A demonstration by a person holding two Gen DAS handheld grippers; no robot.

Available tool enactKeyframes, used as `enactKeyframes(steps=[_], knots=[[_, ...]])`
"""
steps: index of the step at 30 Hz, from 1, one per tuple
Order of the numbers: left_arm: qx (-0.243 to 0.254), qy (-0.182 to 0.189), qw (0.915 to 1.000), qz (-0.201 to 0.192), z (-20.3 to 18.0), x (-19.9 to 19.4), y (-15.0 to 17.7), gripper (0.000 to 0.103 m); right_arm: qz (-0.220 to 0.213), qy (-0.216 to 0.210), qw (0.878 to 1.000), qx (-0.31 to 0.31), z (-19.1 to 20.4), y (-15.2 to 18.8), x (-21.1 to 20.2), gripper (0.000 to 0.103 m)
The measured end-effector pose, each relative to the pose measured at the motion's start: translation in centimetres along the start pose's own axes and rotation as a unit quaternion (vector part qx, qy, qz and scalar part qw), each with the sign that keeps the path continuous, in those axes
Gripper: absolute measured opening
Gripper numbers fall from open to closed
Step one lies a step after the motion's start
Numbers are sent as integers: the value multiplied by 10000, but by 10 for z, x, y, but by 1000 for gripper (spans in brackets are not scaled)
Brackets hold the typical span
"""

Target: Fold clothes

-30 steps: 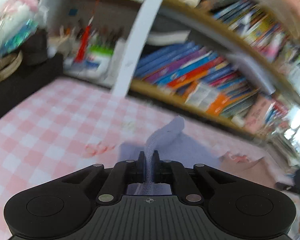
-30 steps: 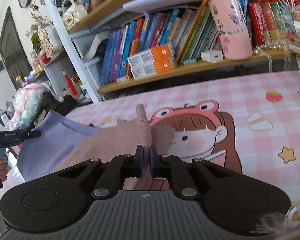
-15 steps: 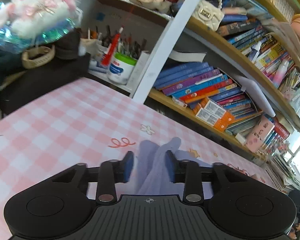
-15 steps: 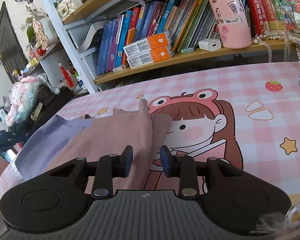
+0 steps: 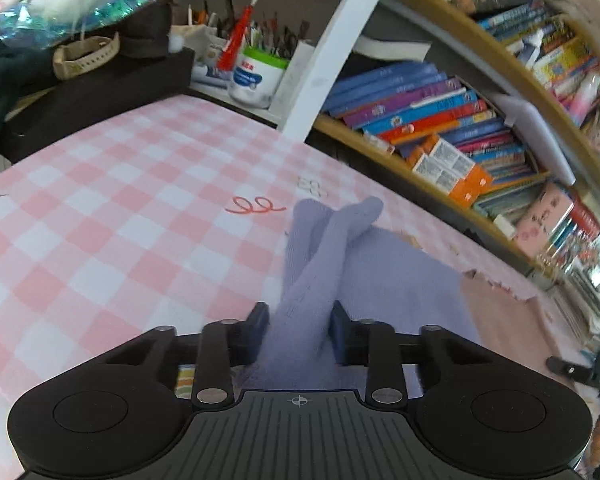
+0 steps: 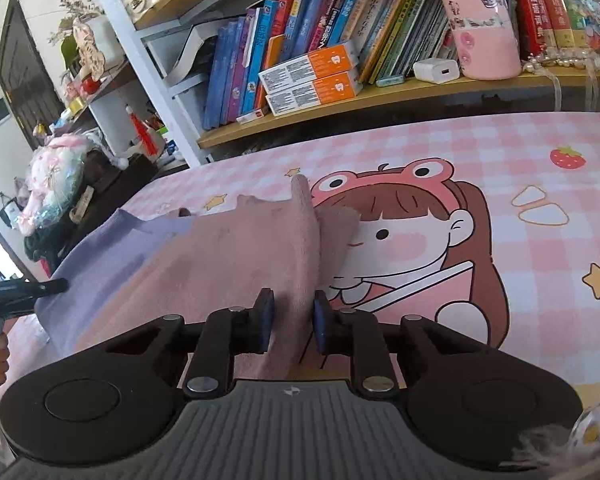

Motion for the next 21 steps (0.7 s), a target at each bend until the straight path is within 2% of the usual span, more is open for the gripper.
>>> enactKeyframes(steps=[6,10,11,12,13,14,15,18,21], knots=[[-292,106,9995,-87,12,0,-5,29,43,-193,9998,96,2,2,3,19],[-39,-150,9988,-462,8,-29,-8,30,30,-163,9999,25,4,2,4,19],[105,-256,9980,-560,6,-40,-9,36,26,-166,9999,25,5,3,4,19],[249,-362,9969,-657,4,-50,-10,48,26,-172,9998,27,6,3,4,20],[369,-465,9955,-740,3,-60,-11,54,24,-175,9998,21,7,4,4,22],[402,-548,9947,-770,3,-69,-11,63,23,-176,9998,8,8,4,4,23],[385,-596,9945,-766,4,-76,-10,67,25,-163,9999,-19,9,5,4,25],[23,-565,9966,-591,12,-88,-2,72,35,-97,9999,-129,9,4,6,26],[-640,-349,9966,-383,21,-86,12,72,27,-39,9997,-222,11,4,6,26]])
Point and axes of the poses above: each gripper's, at about its wrist camera, not at the fingertips, and x roughly the way its jaws point, z to its left, y to its underside, the point moved 8 cm from there along x, roughly the way its jaws point, and after that the axes turned 2 degrees about z, right-handed, at the moved point
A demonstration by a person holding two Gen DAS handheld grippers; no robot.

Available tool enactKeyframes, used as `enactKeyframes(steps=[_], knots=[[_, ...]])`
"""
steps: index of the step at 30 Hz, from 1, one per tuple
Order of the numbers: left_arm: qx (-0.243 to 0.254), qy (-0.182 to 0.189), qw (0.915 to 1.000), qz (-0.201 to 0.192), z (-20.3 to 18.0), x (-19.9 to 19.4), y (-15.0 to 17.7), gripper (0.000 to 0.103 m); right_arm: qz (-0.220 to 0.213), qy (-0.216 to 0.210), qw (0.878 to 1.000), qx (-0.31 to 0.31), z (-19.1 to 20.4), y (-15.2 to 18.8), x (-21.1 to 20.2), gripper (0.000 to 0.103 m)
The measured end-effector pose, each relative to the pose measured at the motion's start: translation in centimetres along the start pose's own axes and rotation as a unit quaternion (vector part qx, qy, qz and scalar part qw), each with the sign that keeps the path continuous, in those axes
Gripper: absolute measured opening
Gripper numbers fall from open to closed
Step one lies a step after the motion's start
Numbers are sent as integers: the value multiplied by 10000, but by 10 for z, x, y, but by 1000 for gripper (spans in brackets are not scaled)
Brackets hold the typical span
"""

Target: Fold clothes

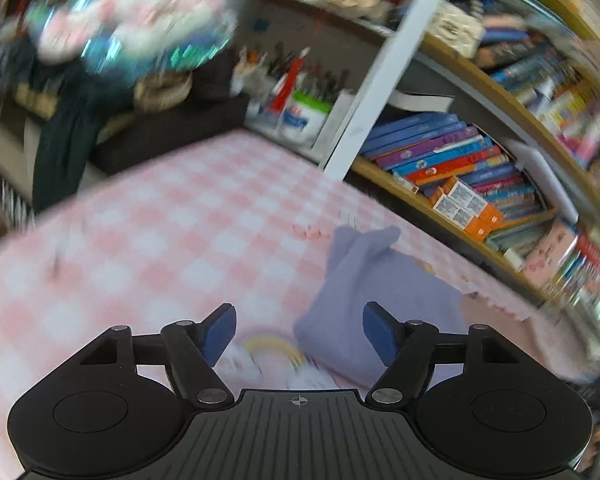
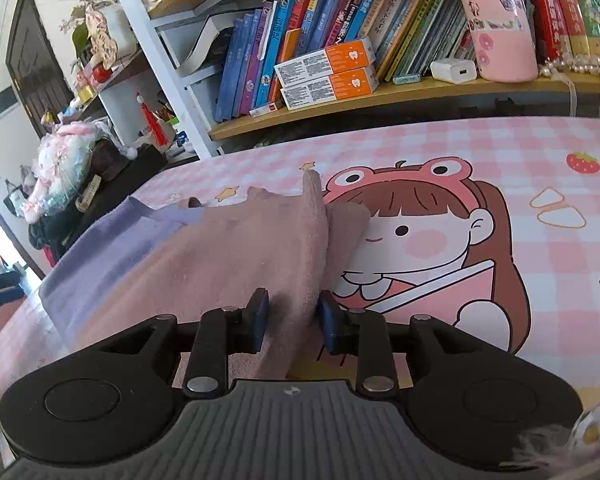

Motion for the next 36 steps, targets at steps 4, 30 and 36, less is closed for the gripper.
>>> enactKeyframes(steps=[4,30,36], knots=[[-615,270,9977,124,2,16,14,70,-1,40,10000,-91,0,0,0,26],[-1541,440,9870,157,-21,69,18,34,-6,82,9996,-274,2,-1,1,26],[-1740,526,9833,27,-13,82,13,32,11,-1,9996,-285,4,0,2,25]])
Point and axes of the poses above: each gripper's, at about its wrist camera, not at the fingertips, and x roughly the way its jaws point, z to its left, y to its underside, the point moved 8 cm from there along x, roughly the way its jaws point, and after that the axes turned 2 degrees about z, right-handed, at the moved point
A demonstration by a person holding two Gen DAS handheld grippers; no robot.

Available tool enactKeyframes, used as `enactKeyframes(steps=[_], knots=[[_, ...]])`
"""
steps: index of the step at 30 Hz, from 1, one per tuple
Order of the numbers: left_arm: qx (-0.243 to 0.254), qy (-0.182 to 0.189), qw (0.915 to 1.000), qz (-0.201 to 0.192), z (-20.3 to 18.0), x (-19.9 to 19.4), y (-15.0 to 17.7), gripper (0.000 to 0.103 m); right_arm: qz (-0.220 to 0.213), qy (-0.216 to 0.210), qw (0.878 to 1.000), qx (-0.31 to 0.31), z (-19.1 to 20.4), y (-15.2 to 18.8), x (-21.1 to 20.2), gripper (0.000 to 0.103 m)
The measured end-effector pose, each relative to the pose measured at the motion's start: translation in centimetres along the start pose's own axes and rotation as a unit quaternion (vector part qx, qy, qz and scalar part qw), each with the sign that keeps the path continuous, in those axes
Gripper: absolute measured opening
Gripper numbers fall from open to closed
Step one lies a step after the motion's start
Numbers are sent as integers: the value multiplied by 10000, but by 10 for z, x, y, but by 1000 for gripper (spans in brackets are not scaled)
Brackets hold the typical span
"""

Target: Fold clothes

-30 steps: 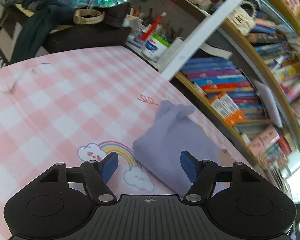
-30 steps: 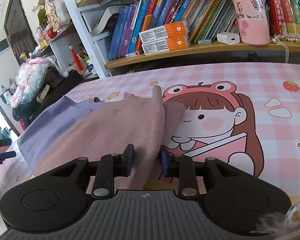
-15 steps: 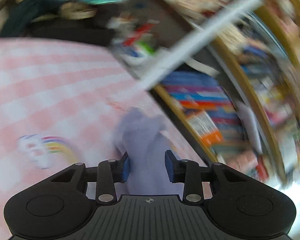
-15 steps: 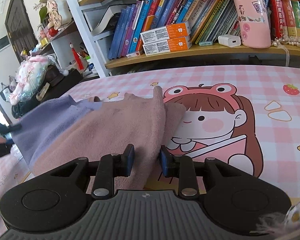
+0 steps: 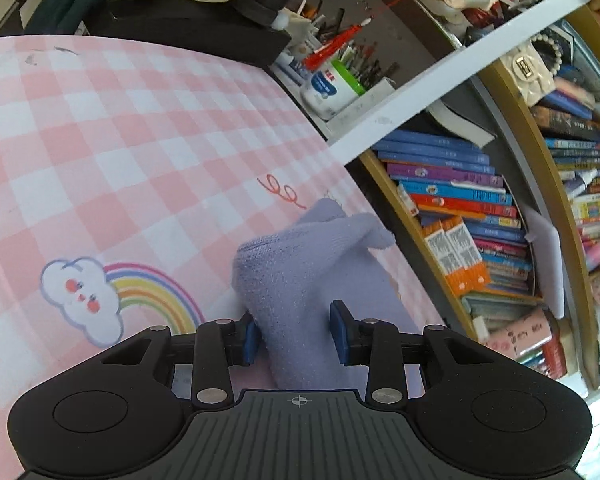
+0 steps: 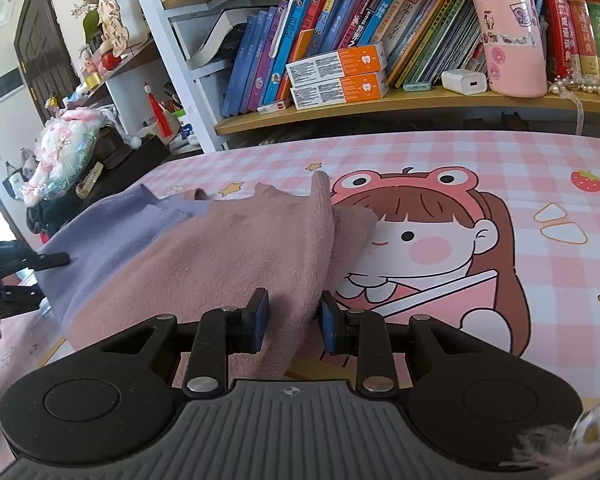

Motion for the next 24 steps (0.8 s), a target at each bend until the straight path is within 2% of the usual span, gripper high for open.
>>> enactKeyframes(steps=[2,6,16,24], knots=[[0,20,10000,-35,3,3,-3,25,-2,10,10000,-75,4,0,1,25],[77,27,9999,-83,10,2,-9,20,-33,113,9992,-380,17,0,4,24],[225,-105,9992,-298,42,-35,-29,20,-32,204,9874,-1569,74,7,20,23],[184,-245,9983,-505,63,-45,-48,21,-22,189,9763,-2154,109,-1,53,23]])
Point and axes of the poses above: each gripper's, at about its wrist camera, not at the fingertips, and x roughly the way its jaws point, z to its left, y to its underside, the point moved 8 cm from there along x, roughly the way its jaws point, and after that the axes turned 2 degrees about z, right-handed, at the moved point
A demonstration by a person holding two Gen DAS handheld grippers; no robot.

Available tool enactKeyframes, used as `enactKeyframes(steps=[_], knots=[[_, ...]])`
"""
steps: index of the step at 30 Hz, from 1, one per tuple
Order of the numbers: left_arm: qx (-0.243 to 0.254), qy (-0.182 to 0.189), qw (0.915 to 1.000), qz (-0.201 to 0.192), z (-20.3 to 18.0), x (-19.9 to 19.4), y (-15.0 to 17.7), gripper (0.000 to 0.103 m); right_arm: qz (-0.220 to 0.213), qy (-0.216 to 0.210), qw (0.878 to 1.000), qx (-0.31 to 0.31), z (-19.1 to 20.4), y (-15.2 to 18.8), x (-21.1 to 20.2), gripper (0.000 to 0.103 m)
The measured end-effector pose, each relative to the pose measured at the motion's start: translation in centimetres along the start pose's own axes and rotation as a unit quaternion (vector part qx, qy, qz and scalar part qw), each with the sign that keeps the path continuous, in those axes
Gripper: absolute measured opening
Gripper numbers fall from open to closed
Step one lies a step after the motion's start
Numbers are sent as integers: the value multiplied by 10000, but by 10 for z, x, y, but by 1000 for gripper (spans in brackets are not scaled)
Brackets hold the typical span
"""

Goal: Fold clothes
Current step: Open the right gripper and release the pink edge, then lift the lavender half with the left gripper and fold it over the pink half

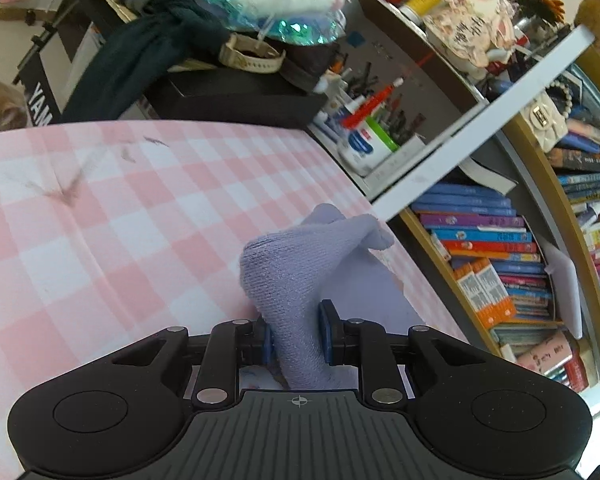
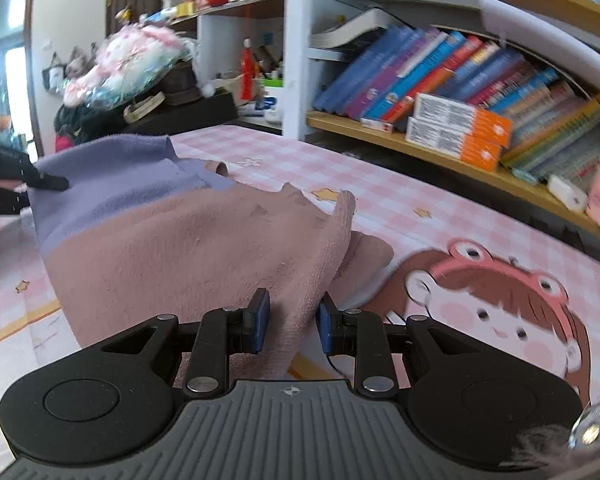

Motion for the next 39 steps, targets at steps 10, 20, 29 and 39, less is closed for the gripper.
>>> enactKeyframes(steps=[10,20,29,39], knots=[[-62,8,9999,-85,1,6,-2,27,-67,47,9999,-90,0,-1,0,31],[-82,-22,10000,-48,0,8,-4,28,-224,-72,9994,250,-12,2,-25,46],[-126,-29,9999,-52,0,9,-4,28,-11,-219,9997,145,-3,9,-26,51],[13,-71,9999,-111,-12,3,-6,16,81,-213,9996,174,-2,14,-23,51]])
Point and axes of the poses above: each gripper's, at about its wrist camera, not at the fingertips, and x roughly the way its jaws point, z to its left, y to its underside, the point moved 8 cm from there along x, roughly the way its jaws point, and after that the axes turned 2 degrees about z, right-handed, at the moved point
